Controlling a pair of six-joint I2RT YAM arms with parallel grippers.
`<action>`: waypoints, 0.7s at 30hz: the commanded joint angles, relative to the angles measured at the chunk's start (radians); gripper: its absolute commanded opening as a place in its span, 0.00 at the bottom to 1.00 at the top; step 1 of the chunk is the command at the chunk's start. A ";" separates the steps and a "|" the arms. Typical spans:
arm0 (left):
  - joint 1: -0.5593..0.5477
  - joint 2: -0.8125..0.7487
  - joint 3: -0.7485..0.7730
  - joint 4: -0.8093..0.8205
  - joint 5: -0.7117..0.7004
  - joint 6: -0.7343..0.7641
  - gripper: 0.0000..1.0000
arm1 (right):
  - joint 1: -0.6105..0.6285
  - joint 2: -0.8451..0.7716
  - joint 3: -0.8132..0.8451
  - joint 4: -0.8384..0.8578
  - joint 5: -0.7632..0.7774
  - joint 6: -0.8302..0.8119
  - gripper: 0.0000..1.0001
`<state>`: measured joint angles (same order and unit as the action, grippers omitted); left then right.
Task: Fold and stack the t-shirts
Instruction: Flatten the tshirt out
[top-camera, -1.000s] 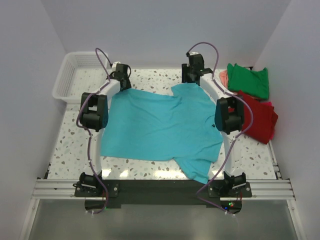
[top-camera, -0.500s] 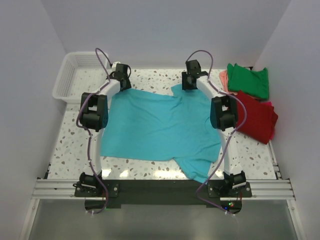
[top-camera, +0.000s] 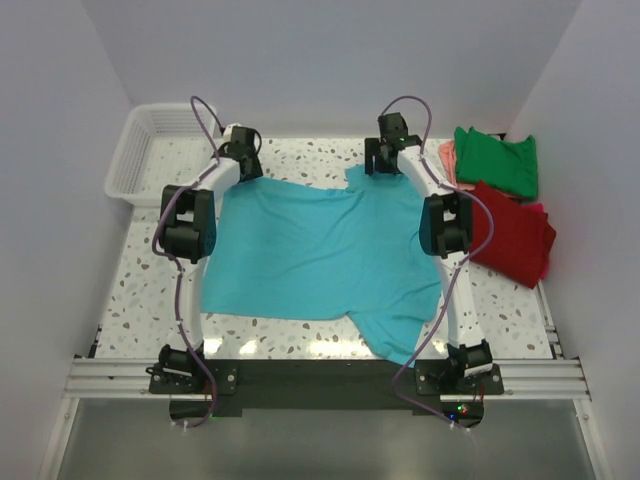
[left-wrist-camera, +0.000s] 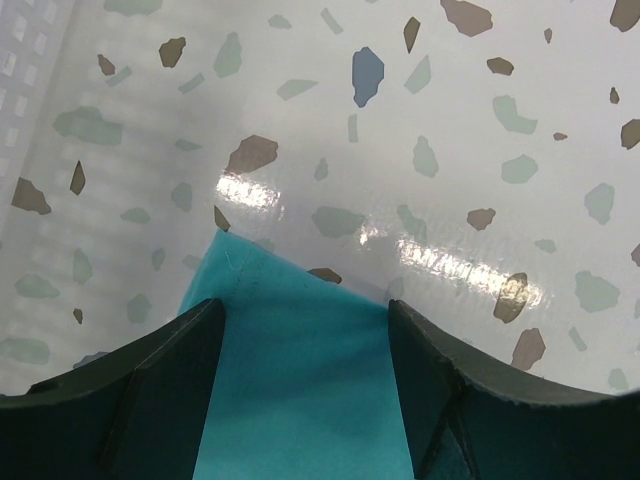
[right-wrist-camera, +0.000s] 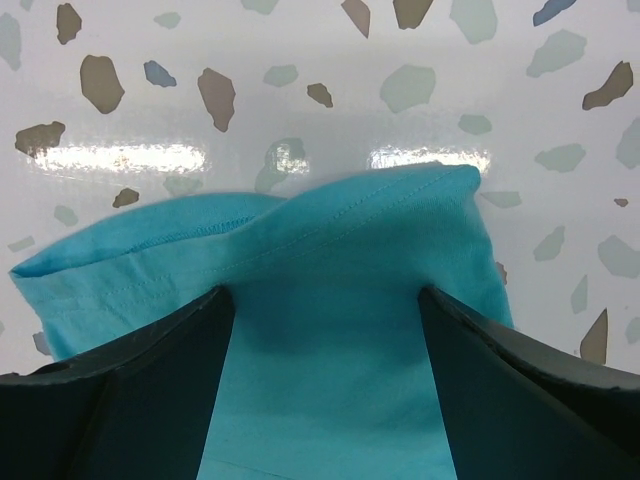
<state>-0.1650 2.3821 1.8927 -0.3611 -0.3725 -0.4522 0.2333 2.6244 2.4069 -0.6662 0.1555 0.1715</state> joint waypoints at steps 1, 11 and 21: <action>0.001 -0.003 0.042 -0.053 0.044 0.004 0.72 | -0.009 0.025 0.021 -0.059 0.036 -0.013 0.80; 0.004 0.080 0.143 -0.091 -0.034 0.007 0.73 | -0.020 0.000 -0.008 -0.009 0.052 -0.020 0.87; 0.002 0.111 0.171 -0.056 -0.036 0.014 0.74 | -0.058 -0.029 -0.043 -0.013 0.061 -0.023 0.87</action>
<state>-0.1650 2.4622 2.0361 -0.4221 -0.3992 -0.4519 0.2127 2.6232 2.3970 -0.6453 0.1658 0.1703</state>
